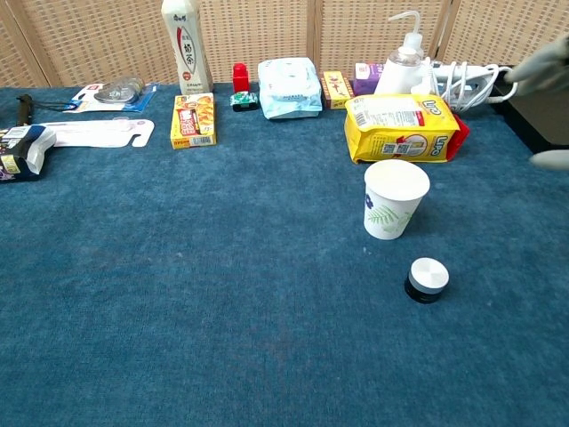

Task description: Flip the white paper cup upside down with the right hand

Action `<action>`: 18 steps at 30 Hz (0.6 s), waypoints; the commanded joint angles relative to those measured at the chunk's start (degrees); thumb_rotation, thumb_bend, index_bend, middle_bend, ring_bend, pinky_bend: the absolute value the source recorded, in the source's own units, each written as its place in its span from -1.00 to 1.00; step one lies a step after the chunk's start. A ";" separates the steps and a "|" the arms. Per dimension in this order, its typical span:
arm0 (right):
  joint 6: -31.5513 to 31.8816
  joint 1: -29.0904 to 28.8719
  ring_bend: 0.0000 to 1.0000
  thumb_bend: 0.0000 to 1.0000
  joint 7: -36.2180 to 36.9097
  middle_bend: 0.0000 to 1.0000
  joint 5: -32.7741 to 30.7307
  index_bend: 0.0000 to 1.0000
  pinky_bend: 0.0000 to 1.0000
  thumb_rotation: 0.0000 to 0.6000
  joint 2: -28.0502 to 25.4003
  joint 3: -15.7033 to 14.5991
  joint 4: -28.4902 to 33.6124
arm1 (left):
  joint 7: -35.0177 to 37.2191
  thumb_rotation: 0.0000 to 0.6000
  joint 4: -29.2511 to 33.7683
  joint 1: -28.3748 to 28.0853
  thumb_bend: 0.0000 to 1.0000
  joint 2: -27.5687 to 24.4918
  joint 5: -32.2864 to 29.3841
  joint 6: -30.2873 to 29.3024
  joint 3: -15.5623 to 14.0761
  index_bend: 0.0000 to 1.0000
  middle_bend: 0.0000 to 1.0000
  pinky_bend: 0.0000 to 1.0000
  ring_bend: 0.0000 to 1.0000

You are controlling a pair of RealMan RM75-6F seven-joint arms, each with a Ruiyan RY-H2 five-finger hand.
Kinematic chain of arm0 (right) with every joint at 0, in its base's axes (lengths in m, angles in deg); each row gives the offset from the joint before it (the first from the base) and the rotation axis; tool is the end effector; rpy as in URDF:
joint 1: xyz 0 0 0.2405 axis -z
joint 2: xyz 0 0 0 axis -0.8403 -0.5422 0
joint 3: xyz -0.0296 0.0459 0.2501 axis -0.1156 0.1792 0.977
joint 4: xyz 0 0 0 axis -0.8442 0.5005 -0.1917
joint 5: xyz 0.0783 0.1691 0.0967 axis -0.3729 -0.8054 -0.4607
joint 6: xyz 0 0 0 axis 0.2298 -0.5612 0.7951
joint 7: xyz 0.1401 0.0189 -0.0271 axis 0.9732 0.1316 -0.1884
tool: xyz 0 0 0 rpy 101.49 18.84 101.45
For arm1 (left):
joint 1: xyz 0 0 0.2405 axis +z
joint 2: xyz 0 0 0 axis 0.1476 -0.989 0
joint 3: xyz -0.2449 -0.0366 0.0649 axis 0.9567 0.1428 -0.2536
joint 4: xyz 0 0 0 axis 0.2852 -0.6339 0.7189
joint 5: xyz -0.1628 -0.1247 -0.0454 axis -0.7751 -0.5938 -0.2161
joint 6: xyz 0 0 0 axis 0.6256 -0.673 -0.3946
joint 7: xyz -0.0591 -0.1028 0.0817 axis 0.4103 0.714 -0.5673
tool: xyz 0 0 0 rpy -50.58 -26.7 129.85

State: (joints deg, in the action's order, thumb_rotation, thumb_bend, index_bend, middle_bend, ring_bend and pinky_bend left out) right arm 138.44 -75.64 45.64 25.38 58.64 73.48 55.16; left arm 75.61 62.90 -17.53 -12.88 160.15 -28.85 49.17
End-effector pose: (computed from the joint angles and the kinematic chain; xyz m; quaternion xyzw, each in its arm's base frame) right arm -0.1861 -0.2431 0.0895 0.6097 -0.4722 0.4673 0.4324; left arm -0.2626 0.1903 0.1368 -0.6566 -0.3694 -0.3809 0.5360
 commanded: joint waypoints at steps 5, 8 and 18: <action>-7.08 -7.30 -0.61 -0.51 -4.96 -0.52 -7.81 -0.55 -0.83 0.82 4.36 2.87 1.11 | -0.47 0.42 0.74 -0.95 -0.72 -0.66 -0.79 0.86 0.71 -0.68 -0.49 -0.63 -0.69; -8.29 -9.20 -0.65 -0.51 -7.38 -0.55 -10.94 -0.55 -0.83 0.81 5.72 3.37 0.90 | -0.48 0.43 0.88 -1.10 -0.72 -0.85 -0.83 0.96 0.72 -0.68 -0.49 -0.63 -0.69; -9.33 -14.83 -0.70 -0.51 -16.37 -0.60 -20.03 -0.56 -0.84 0.81 10.28 3.66 -1.49 | 0.00 0.44 0.21 -1.59 -0.72 -0.54 -1.45 1.77 0.61 -0.68 -0.49 -0.63 -0.69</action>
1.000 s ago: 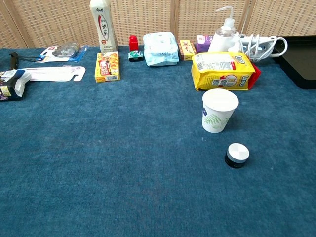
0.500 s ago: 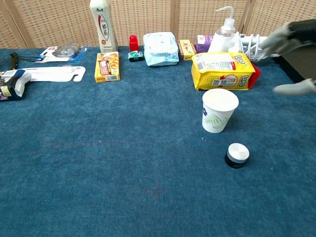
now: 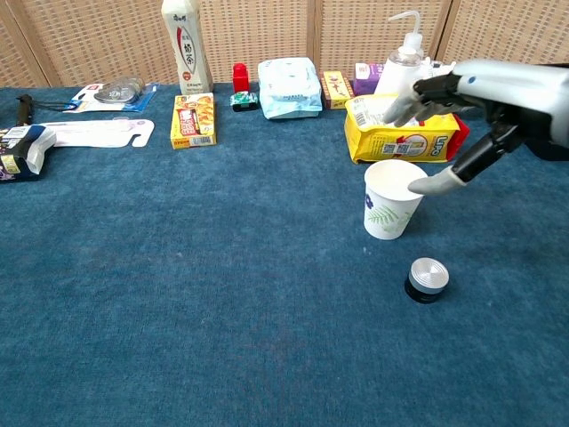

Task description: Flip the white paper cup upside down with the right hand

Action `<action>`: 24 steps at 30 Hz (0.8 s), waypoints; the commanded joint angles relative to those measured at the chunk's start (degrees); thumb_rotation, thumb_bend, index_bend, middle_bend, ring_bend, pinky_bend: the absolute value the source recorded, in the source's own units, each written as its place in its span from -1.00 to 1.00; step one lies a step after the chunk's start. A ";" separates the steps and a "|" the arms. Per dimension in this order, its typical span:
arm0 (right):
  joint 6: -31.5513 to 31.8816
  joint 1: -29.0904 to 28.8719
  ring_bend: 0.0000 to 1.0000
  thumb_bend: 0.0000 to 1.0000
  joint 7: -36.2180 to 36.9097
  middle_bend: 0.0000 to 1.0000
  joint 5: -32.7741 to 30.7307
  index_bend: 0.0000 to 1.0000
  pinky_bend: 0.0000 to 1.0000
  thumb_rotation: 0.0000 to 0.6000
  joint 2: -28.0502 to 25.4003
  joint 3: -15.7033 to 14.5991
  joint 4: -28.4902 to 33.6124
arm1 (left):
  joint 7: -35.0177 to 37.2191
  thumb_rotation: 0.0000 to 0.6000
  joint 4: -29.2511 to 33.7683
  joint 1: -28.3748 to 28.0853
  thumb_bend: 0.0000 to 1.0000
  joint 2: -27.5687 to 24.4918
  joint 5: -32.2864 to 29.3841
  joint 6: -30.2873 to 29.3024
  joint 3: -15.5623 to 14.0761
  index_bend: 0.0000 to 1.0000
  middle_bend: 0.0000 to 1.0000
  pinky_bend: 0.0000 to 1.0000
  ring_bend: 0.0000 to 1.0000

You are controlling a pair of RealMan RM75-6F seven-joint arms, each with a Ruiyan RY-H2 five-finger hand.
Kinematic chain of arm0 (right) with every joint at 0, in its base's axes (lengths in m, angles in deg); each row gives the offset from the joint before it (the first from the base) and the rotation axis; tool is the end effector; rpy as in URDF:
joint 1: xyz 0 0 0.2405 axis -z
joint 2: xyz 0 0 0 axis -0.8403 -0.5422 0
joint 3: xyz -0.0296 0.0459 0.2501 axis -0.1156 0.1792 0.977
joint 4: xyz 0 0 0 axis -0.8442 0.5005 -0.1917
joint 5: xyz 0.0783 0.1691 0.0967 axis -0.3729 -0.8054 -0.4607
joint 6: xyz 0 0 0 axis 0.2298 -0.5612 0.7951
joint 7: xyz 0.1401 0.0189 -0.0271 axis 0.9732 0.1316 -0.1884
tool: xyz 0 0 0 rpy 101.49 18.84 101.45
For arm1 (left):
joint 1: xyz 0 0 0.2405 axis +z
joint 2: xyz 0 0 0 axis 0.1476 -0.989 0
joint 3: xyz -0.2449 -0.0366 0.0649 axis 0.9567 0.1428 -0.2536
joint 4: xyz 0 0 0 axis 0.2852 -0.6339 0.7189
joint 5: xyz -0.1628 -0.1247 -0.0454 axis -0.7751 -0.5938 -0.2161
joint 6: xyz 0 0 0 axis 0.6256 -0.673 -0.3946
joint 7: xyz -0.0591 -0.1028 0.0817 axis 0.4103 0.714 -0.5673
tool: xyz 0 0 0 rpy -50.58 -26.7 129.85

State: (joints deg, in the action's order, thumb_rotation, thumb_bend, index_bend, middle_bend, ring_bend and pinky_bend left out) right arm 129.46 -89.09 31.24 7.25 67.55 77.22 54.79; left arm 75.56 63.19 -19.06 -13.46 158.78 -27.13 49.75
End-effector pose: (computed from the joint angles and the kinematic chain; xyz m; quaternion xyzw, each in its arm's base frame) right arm -0.1289 -0.2804 0.0318 0.6684 -0.4865 0.4132 0.3819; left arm -0.2607 0.1994 0.1375 -0.6615 -0.3698 -0.3765 0.5329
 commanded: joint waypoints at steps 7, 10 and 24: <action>0.01 -4.37 -0.72 -0.51 -5.82 -0.62 -5.91 -0.60 -0.84 0.82 4.37 -0.20 -3.89 | 0.02 0.44 -0.34 -0.45 -0.72 0.23 -0.36 0.42 0.10 -0.68 -0.49 -0.63 -0.69; 0.12 -5.30 -0.72 -0.51 -6.57 -0.62 -7.28 -0.60 -0.84 0.80 5.29 -0.22 -4.95 | -0.03 0.43 -0.31 -0.58 -0.72 0.31 -0.46 0.46 0.16 -0.68 -0.49 -0.63 -0.69; 1.48 -7.29 -0.71 -0.51 -8.19 -0.62 -9.35 -0.51 -0.84 0.81 8.06 -1.68 -10.04 | -0.05 0.43 -0.32 -0.70 -0.72 0.41 -0.59 0.32 -0.01 -0.68 -0.49 -0.63 -0.69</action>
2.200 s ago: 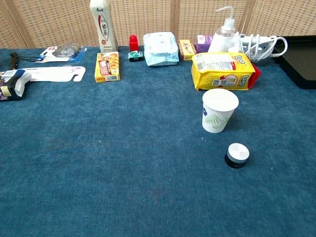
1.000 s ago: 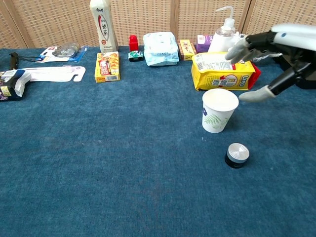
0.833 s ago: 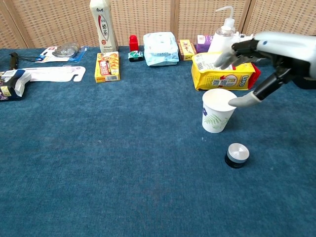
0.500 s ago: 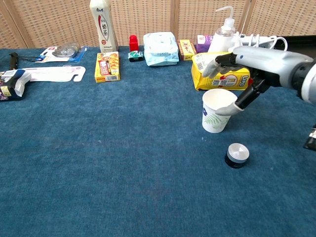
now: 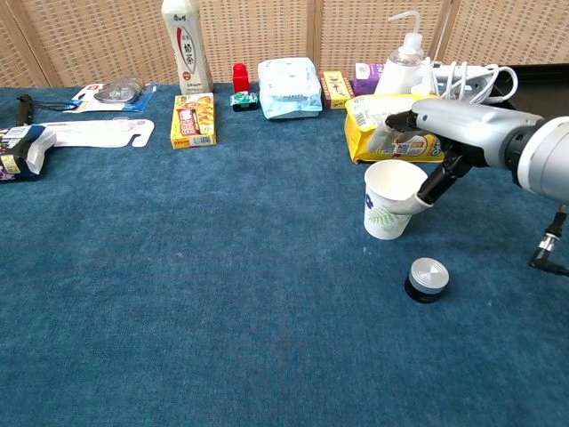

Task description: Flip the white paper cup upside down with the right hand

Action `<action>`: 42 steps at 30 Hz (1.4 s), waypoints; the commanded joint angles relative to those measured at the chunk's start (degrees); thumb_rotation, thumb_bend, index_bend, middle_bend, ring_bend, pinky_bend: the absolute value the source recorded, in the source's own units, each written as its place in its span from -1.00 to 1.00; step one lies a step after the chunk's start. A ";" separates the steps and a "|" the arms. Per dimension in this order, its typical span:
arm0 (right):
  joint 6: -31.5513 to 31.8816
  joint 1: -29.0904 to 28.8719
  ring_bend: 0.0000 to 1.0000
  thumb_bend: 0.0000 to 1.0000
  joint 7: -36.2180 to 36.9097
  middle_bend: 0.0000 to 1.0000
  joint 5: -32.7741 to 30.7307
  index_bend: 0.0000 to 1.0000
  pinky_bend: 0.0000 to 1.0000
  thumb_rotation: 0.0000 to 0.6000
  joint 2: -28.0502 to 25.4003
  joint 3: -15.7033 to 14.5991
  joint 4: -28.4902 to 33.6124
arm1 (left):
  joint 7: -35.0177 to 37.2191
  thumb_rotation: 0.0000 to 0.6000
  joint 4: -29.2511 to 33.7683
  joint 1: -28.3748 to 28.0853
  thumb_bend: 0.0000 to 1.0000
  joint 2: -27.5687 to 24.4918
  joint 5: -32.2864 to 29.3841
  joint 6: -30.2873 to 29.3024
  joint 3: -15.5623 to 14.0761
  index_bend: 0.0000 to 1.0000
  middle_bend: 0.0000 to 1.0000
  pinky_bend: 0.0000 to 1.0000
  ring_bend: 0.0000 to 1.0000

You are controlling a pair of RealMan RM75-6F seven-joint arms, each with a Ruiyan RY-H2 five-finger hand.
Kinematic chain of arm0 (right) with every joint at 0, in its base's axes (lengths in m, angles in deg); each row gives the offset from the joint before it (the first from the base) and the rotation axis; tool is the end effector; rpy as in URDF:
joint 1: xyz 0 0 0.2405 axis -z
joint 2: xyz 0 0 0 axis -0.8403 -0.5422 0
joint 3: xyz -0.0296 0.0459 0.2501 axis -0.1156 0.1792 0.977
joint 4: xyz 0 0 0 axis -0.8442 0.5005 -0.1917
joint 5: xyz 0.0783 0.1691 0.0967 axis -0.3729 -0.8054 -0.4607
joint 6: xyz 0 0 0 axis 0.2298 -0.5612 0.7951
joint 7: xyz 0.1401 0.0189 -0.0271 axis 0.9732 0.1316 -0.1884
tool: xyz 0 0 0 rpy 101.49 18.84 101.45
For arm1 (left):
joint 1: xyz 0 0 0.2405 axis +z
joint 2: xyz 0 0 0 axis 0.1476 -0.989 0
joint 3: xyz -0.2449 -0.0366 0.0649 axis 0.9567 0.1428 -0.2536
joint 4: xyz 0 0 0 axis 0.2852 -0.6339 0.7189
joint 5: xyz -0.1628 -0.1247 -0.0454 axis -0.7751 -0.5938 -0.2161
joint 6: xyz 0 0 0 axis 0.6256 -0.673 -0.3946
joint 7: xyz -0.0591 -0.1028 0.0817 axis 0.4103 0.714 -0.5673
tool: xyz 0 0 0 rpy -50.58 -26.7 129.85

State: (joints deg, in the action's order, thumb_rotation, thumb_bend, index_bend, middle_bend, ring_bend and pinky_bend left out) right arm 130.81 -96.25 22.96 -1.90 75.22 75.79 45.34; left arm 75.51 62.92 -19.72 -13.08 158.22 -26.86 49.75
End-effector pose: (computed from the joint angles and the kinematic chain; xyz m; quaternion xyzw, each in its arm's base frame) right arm -0.1302 -0.3037 -0.0074 0.6941 -0.4615 0.3565 0.4221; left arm -0.2603 0.2026 0.1356 -0.6620 -0.3702 -0.3767 0.5318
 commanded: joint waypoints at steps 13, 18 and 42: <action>-0.33 -1.66 -0.71 -0.51 -0.59 -0.61 -2.03 -0.50 -0.84 0.81 2.07 -0.49 -4.07 | 0.20 0.42 -0.63 -0.29 -0.72 0.36 -0.39 0.24 -0.02 -0.68 -0.49 -0.63 -0.69; -0.30 -1.97 -0.70 -0.50 -0.60 -0.59 -2.47 -0.43 -0.84 0.82 2.43 -0.52 -4.83 | 0.39 0.43 -0.90 -0.29 -0.72 0.45 -0.44 0.20 -0.07 -0.68 -0.49 -0.63 -0.69; -0.78 -2.24 -0.66 -0.44 3.57 -0.52 -6.93 -0.19 -0.81 0.83 2.94 2.50 -3.85 | 1.02 0.43 -2.01 -0.42 -0.72 0.96 -0.92 0.40 -0.21 -0.68 -0.49 -0.63 -0.69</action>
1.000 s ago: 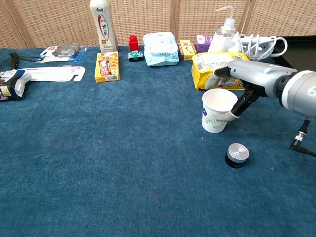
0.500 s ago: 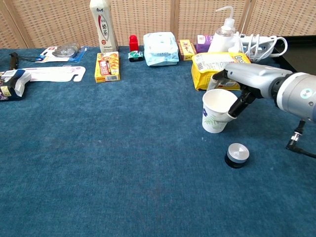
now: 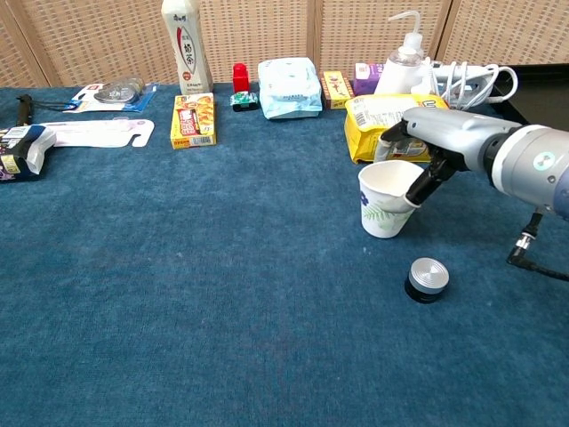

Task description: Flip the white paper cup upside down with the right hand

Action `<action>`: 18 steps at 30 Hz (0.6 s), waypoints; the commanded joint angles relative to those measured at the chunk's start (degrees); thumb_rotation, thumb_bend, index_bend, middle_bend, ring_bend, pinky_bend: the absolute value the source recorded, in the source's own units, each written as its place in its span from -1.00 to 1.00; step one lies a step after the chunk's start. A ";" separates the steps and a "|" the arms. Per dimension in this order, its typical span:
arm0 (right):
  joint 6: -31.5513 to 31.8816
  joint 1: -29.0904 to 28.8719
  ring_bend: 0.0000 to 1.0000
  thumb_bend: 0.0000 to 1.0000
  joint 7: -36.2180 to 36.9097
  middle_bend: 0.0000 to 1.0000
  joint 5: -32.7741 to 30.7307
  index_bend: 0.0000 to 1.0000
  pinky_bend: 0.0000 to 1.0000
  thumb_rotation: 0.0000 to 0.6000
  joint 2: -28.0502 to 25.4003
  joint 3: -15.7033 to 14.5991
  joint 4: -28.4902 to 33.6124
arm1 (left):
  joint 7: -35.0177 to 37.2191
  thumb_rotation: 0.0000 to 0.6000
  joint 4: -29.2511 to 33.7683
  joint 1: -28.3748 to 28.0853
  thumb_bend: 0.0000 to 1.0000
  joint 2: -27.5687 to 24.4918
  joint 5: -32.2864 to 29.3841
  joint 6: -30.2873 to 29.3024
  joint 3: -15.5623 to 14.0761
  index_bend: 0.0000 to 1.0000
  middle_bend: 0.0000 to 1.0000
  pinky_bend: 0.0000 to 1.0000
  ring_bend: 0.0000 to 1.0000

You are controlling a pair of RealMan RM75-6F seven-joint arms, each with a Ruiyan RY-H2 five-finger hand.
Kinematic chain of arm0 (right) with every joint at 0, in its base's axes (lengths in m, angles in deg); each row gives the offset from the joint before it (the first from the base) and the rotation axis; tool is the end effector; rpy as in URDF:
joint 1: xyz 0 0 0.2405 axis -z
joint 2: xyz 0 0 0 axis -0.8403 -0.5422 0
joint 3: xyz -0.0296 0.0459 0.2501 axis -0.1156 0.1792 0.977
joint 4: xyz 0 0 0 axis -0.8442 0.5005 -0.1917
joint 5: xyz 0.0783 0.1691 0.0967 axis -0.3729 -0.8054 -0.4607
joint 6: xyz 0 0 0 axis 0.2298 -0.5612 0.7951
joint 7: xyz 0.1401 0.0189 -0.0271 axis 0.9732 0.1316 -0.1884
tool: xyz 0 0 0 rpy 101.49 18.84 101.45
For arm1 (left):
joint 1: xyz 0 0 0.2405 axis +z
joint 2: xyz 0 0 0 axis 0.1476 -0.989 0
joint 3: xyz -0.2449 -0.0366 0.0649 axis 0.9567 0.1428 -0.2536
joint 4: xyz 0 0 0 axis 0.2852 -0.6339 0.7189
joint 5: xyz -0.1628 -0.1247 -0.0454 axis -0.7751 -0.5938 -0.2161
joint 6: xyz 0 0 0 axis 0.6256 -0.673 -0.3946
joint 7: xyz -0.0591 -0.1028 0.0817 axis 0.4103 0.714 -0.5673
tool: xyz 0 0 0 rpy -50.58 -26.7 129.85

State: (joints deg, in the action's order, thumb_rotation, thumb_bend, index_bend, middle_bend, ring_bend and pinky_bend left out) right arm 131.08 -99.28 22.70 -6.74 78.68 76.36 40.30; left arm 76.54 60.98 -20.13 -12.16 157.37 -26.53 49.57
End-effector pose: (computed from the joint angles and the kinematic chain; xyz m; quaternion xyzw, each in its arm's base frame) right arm -0.1306 -0.3182 -0.0223 0.6835 -0.4735 0.3443 0.4359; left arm -0.2673 0.2052 0.1326 -0.6600 -0.3752 -0.3727 0.5336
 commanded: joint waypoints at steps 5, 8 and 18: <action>-5.96 1.92 -0.65 -0.44 11.95 -0.52 -5.60 -0.19 -0.81 0.81 -2.81 4.61 2.29 | -0.22 0.44 0.03 -0.11 -0.72 0.17 -0.13 0.11 0.02 -0.68 -0.49 -0.63 -0.69; -8.39 2.87 -0.65 -0.44 17.38 -0.52 -7.24 -0.19 -0.81 0.81 -3.14 6.00 1.94 | -0.56 0.43 0.32 -0.15 -0.72 0.04 -0.10 0.08 0.04 -0.68 -0.49 -0.63 -0.69; -14.52 6.19 -0.65 -0.47 31.85 -0.52 -6.48 -0.19 -0.83 0.82 -2.84 7.45 -1.57 | -1.75 0.43 1.83 -0.08 -0.72 -0.83 0.04 -0.36 0.08 -0.68 -0.49 -0.63 -0.69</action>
State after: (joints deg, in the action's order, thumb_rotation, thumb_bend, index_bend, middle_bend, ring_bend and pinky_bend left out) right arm 118.01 -94.14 52.21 -13.75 75.70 83.34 39.81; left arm 74.82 62.78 -20.22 -12.96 157.41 -26.87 49.65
